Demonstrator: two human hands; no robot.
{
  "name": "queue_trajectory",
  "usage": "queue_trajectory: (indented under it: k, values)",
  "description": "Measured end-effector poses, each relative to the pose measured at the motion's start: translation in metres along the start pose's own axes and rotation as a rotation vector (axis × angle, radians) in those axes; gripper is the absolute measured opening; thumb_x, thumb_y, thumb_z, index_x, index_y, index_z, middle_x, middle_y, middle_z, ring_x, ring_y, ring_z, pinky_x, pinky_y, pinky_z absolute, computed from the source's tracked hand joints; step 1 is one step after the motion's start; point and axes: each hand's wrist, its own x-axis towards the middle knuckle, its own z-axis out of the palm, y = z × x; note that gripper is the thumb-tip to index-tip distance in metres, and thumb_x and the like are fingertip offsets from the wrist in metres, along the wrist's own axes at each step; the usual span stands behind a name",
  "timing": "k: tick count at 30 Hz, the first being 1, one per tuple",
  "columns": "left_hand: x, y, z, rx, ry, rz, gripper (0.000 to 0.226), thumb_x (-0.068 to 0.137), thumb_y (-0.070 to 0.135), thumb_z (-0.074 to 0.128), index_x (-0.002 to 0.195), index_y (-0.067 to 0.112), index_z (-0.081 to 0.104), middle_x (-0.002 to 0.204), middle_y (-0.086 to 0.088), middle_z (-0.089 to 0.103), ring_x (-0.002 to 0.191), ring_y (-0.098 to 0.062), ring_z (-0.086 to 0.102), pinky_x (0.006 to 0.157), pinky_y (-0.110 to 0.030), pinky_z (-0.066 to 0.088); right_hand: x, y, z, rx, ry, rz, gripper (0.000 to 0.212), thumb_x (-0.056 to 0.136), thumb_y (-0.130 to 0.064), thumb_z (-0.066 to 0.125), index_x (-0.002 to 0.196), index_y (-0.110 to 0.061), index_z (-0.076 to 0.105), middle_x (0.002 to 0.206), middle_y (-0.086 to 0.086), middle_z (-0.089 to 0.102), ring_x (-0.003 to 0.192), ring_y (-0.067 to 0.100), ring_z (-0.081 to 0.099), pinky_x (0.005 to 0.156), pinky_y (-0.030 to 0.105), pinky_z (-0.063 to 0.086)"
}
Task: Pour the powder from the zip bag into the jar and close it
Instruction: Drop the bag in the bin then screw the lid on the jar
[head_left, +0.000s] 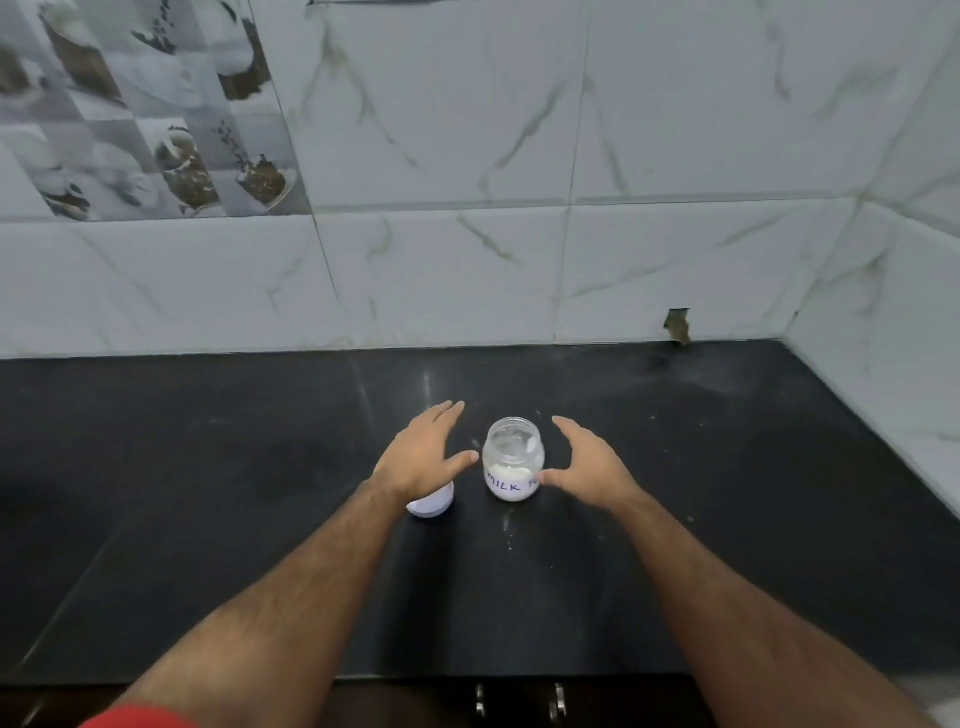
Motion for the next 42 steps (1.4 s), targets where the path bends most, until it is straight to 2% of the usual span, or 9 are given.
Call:
queue_trajectory:
  k: [7, 10, 15, 18, 21, 28, 34, 39, 42]
  values:
    - [0.002, -0.038, 0.015, -0.047, -0.093, -0.116, 0.082, 0.089, 0.046, 0.063, 0.157, 0.021, 0.027, 0.163, 0.002, 0.031, 0.150, -0.017, 0.027, 0.120, -0.038, 0.028, 0.019, 0.009, 0.033, 0.188, -0.104, 0.100, 0.123, 0.064, -0.030, 0.092, 0.159, -0.023, 0.014, 0.157, -0.003, 0.041, 0.144, 0.022, 0.039, 0.112, 0.033, 0.031]
    - [-0.002, -0.048, 0.024, -0.050, -0.157, -0.166, 0.090, 0.083, 0.050, 0.069, 0.157, 0.022, 0.026, 0.163, 0.003, 0.030, 0.150, -0.017, 0.027, 0.120, -0.039, 0.029, 0.019, 0.010, 0.046, 0.268, -0.074, 0.088, 0.132, 0.059, -0.027, 0.094, 0.160, -0.021, 0.010, 0.156, -0.006, 0.042, 0.145, 0.019, 0.037, 0.113, 0.031, 0.030]
    - [-0.006, -0.058, 0.037, -0.015, -0.221, -0.219, 0.113, 0.067, 0.057, 0.080, 0.158, 0.027, 0.020, 0.164, 0.007, 0.026, 0.151, -0.017, 0.022, 0.119, -0.037, 0.028, 0.021, 0.007, 0.067, 0.310, 0.059, 0.041, 0.138, 0.052, -0.037, 0.096, 0.160, -0.021, 0.012, 0.158, -0.006, 0.039, 0.146, 0.017, 0.035, 0.118, 0.040, 0.032]
    - [0.002, -0.055, 0.042, 0.051, -0.236, -0.203, 0.115, 0.065, 0.058, 0.080, 0.158, 0.028, 0.020, 0.163, 0.006, 0.028, 0.150, -0.018, 0.022, 0.117, -0.040, 0.026, 0.023, 0.006, 0.074, 0.312, 0.117, 0.008, 0.125, 0.050, -0.040, 0.095, 0.153, -0.023, 0.027, 0.149, -0.006, 0.048, 0.138, 0.019, 0.044, 0.112, 0.044, 0.040]
    - [0.007, -0.052, 0.047, 0.132, -0.242, -0.198, 0.111, 0.067, 0.056, 0.080, 0.157, 0.030, 0.021, 0.161, 0.006, 0.031, 0.148, -0.022, 0.026, 0.115, -0.044, 0.028, 0.023, 0.007, 0.079, 0.336, 0.185, -0.002, 0.097, 0.048, -0.039, 0.094, 0.130, -0.031, 0.042, 0.127, -0.012, 0.057, 0.122, 0.017, 0.055, 0.099, 0.037, 0.047]
    - [0.013, -0.053, 0.057, 0.131, -0.225, -0.235, 0.094, 0.071, 0.045, 0.079, 0.152, 0.031, 0.034, 0.150, 0.002, 0.043, 0.138, -0.024, 0.036, 0.110, -0.040, 0.035, 0.026, 0.003, 0.081, 0.351, 0.226, -0.002, 0.078, 0.049, -0.048, 0.085, 0.111, -0.044, 0.038, 0.112, -0.016, 0.059, 0.106, 0.013, 0.060, 0.088, 0.035, 0.053]
    - [0.029, -0.038, 0.052, -0.094, -0.131, -0.287, 0.086, 0.075, 0.046, 0.076, 0.150, 0.026, 0.040, 0.146, -0.004, 0.046, 0.138, -0.026, 0.039, 0.112, -0.037, 0.037, 0.030, 0.004, 0.068, 0.382, 0.226, 0.007, 0.077, 0.050, -0.054, 0.087, 0.109, -0.050, 0.038, 0.114, -0.019, 0.061, 0.101, 0.003, 0.061, 0.081, 0.025, 0.050]
    - [0.054, -0.011, 0.038, -0.512, 0.066, -0.369, 0.073, 0.082, 0.042, 0.073, 0.146, 0.019, 0.047, 0.142, -0.007, 0.054, 0.127, -0.023, 0.055, 0.111, -0.041, 0.043, 0.037, 0.006, 0.042, 0.474, 0.214, -0.015, 0.075, 0.046, -0.046, 0.089, 0.104, -0.052, 0.042, 0.112, -0.019, 0.063, 0.099, -0.003, 0.064, 0.078, 0.018, 0.050]
    - [0.072, 0.006, 0.026, -0.816, 0.147, -0.415, 0.056, 0.087, 0.038, 0.068, 0.135, 0.014, 0.055, 0.132, -0.011, 0.062, 0.112, -0.023, 0.063, 0.097, -0.042, 0.054, 0.041, 0.009, 0.028, 0.532, 0.190, -0.030, 0.082, 0.047, -0.043, 0.089, 0.111, -0.050, 0.039, 0.115, -0.017, 0.061, 0.103, 0.001, 0.064, 0.080, 0.019, 0.052]
